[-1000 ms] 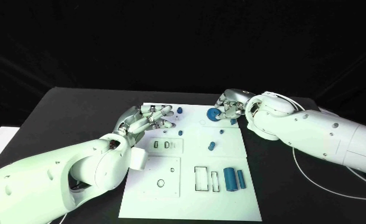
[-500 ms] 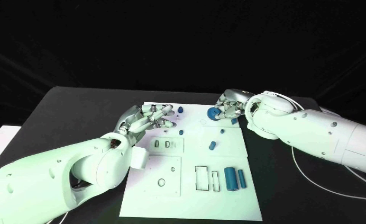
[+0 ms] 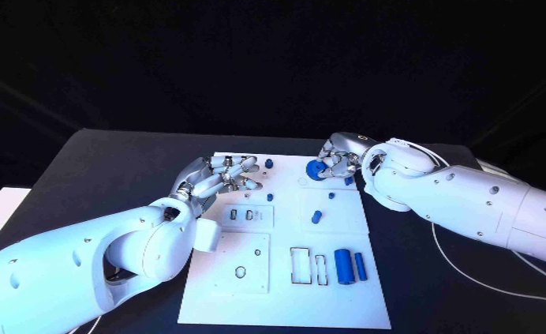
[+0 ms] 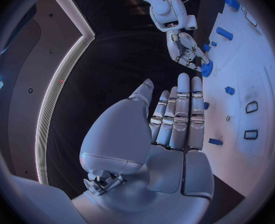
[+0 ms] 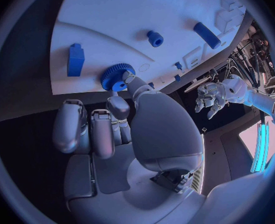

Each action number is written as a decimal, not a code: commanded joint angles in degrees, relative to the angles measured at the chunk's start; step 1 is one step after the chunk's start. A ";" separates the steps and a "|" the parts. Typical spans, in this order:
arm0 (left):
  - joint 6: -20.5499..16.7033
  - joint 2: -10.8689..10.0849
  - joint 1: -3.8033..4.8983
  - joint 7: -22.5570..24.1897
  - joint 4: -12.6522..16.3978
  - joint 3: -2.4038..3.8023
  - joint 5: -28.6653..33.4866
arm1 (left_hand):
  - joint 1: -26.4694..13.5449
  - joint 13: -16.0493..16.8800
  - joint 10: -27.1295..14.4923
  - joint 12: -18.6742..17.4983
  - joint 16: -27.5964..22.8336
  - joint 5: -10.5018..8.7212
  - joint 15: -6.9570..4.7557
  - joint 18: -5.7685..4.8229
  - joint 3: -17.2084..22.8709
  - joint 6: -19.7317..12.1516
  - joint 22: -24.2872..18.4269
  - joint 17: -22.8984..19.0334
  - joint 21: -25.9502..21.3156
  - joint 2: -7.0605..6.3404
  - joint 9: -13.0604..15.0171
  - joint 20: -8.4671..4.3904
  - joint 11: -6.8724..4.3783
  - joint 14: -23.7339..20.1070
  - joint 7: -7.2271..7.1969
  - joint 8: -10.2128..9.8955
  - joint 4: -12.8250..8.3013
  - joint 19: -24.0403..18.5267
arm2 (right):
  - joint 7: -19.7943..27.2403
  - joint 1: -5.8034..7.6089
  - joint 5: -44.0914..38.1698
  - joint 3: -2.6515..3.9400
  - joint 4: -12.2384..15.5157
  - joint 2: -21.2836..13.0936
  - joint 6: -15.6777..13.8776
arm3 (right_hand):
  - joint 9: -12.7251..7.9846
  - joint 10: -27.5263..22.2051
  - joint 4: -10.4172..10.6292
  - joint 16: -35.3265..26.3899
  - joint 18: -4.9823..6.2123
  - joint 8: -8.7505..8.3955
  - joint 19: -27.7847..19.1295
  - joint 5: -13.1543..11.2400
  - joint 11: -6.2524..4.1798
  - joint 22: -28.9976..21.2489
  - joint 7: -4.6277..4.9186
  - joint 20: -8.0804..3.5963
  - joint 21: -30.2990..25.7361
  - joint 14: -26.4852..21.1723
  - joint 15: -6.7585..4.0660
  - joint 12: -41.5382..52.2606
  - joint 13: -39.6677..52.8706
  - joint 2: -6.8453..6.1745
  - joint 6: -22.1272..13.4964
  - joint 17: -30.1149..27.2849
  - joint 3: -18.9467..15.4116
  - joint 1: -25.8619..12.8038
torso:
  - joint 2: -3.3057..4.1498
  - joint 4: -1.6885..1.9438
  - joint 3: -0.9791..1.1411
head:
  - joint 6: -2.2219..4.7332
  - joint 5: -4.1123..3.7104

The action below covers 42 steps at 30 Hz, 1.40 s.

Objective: Assemble the parts on the task board

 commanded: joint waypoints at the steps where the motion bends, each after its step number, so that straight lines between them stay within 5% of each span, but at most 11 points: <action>1: 1.20 0.13 0.06 0.29 -0.01 0.04 -0.03 | 0.56 -0.06 -0.36 0.36 0.30 -0.04 -0.11 1.08 0.01 -0.47 -0.06 0.10 -0.07 -0.07 0.03 0.29 -0.01 -0.35 0.07 0.12 -0.24 -0.13 | 0.80 -0.08 -4.66 0.00 0.81 0.09 -5.64 | 1.23 0.81 -0.16 0.29 -0.71 1.31 0.51 0.18 -0.25 0.54 -0.73 -0.21 0.44 4.15 -0.57 1.12 1.20 1.43 1.60 3.07 0.79 1.29 | -0.01 0.04 -0.01 | 0.02 -0.01; 19: 1.31 -0.02 0.05 0.33 -0.27 0.04 -0.03 | 0.67 -0.07 -0.38 0.40 0.36 -0.03 -0.11 1.08 0.11 -0.48 -0.06 0.14 -0.06 -0.05 0.03 0.28 -0.01 -0.40 0.07 0.14 -0.35 -0.14 | 0.06 -0.06 -5.74 0.01 6.01 2.76 -6.39 | 1.47 1.25 0.28 0.47 -0.82 0.95 0.68 -0.22 -0.40 1.10 -0.90 -0.49 0.80 4.13 -0.75 2.13 2.77 0.81 2.13 3.30 2.07 -0.44 | 0.03 0.17 -0.14 | 0.12 1.12; 25: 1.28 -0.19 0.05 0.46 -0.43 0.04 -0.03 | 0.67 -0.07 -0.38 0.40 0.36 -0.03 -0.11 1.08 0.11 -0.48 -0.06 0.14 -0.06 -0.05 0.03 0.28 -0.01 -0.40 0.07 0.14 -0.35 -0.14 | 0.10 -0.01 -5.99 -0.02 5.17 5.38 -5.48 | 1.48 1.14 0.32 0.45 -0.83 0.93 0.70 -0.25 -0.39 1.16 -0.90 -0.49 0.84 4.12 -0.75 1.92 2.60 0.80 2.13 3.25 2.10 -0.53 | 0.00 0.24 -0.25 | -0.10 1.28; 42: 1.19 -0.12 0.06 0.66 -0.91 0.05 0.53 | 0.67 -0.07 -0.38 0.40 0.36 -0.03 -0.11 1.08 0.11 -0.48 -0.06 0.14 -0.06 -0.05 0.03 0.28 -0.01 -0.40 0.07 0.14 -0.35 -0.14 | -0.34 -0.38 -6.75 -0.70 0.41 11.07 -3.21 | 1.49 0.62 0.64 0.41 -0.84 0.64 0.67 -0.45 -0.32 1.20 -0.81 -0.47 0.86 4.08 -0.70 1.01 2.01 0.49 1.99 3.15 2.25 -1.29 | 0.04 0.15 -0.04 | -0.45 1.60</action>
